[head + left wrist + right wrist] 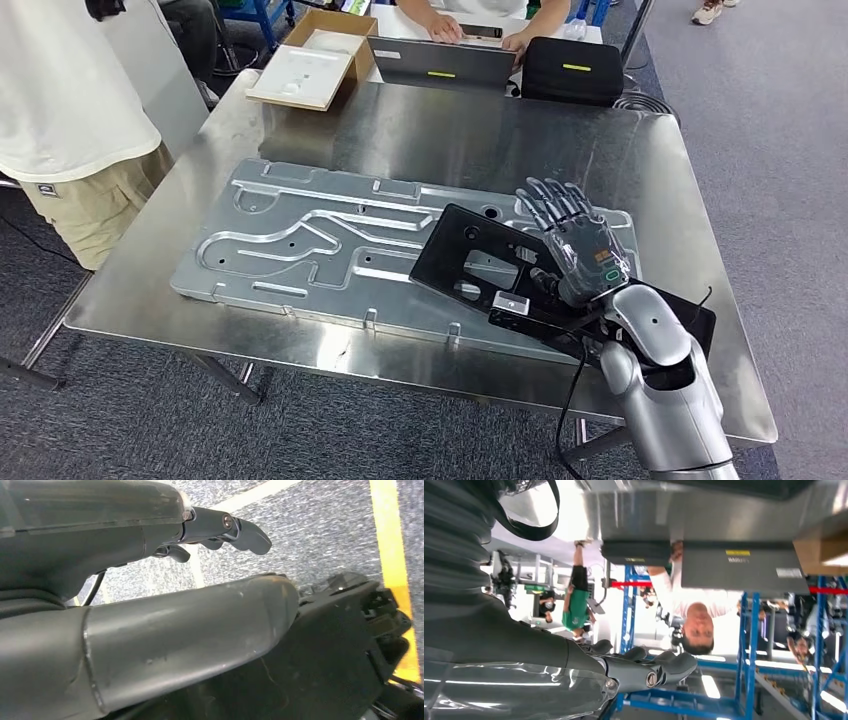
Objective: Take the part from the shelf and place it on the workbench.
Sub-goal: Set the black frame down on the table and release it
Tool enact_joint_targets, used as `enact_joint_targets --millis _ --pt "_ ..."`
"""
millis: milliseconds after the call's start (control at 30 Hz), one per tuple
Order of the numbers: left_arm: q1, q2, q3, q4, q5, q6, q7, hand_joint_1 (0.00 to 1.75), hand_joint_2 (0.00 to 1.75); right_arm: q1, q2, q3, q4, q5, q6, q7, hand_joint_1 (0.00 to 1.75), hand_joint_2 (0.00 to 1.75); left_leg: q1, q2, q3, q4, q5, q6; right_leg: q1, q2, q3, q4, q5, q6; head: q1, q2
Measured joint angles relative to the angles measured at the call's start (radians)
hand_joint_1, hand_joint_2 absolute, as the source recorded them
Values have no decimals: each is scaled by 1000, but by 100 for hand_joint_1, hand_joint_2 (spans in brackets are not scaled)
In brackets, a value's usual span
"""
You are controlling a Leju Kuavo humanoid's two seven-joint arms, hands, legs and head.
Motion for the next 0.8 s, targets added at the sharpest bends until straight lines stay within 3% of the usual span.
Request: enact_joint_targets --millis 33,67,100,167,233,300,367,433,500,533,567,600,700,733,800 --pt "0 0 0 0 1 0 1 0 0 6 2 -1 1 6 0 2 0 175 0 0 -4 2 1 1 -1 0 -20 48 -16 3 0 0" --pt "1 0 0 0 1 1 3 0 0 12 4 -1 1 16 -2 4 0 175 -1 0 -8 5 1 1 -3 0 -23 61 -12 5 0 0" --pt "1 0 -1 0 3 3 4 0 0 16 6 -1 2 30 -8 7 0 175 0 0 -11 9 1 1 -5 -1 -6 34 10 6 0 0" --pt "1 0 -5 0 11 9 7 0 0 20 13 -1 1 66 -30 13 0 175 -1 0 -18 19 1 -3 -9 -2 65 -97 69 5 0 0" --pt "1 0 -10 0 25 19 12 0 0 23 24 -1 0 92 -51 20 0 175 -4 -1 -24 28 2 -12 -6 -1 108 -188 101 -3 0 0" --pt "2 0 -17 0 39 28 16 0 0 27 36 -3 -2 108 -61 25 0 175 -6 -2 -29 29 8 -25 0 1 105 -197 110 -16 0 0" --pt "5 0 -22 0 51 35 18 0 0 29 51 -6 -4 119 -61 31 0 175 -4 -3 -37 37 -1 -38 -4 -2 97 -200 123 -32 0 0" --pt "6 0 -25 -1 59 37 20 0 0 30 65 -8 -8 125 -60 36 0 175 -1 -3 -62 103 -65 -48 -8 -5 82 -205 139 -48 0 0" --pt "7 0 -27 -1 62 39 21 0 0 30 73 -8 -10 126 -59 39 0 175 1 -3 -102 230 -156 -55 -6 -7 58 -204 156 -54 0 0" --pt "7 0 -27 -1 63 40 21 0 0 31 77 -9 -10 127 -59 39 0 175 2 -2 -113 283 -185 -57 -5 -8 45 -204 165 -54 0 0" --pt "7 0 -27 -1 64 41 21 0 0 32 79 -9 -10 127 -59 40 0 175 2 -2 -108 304 -196 -58 -4 -8 33 -203 174 -53 0 0" --pt "7 0 -27 -1 66 42 21 0 0 32 83 -9 -10 127 -56 41 0 175 2 -2 -81 285 -188 -57 -4 -8 22 -202 183 -51 -1 0" --pt "6 0 -30 -2 79 48 27 0 0 33 94 -14 -16 129 -35 47 0 175 0 -3 72 68 -126 -46 -3 -7 -2 -200 208 -41 0 0" --pt "6 0 -32 -4 84 50 30 0 0 33 97 -18 -19 129 -26 49 0 175 -2 -3 102 16 -115 -41 -2 -7 -6 -200 216 -34 0 0" --pt "7 0 -35 -5 93 52 36 0 0 34 104 -24 -24 131 -14 52 0 175 -8 -4 109 -9 -105 -31 0 -8 -9 -203 232 -21 0 0"
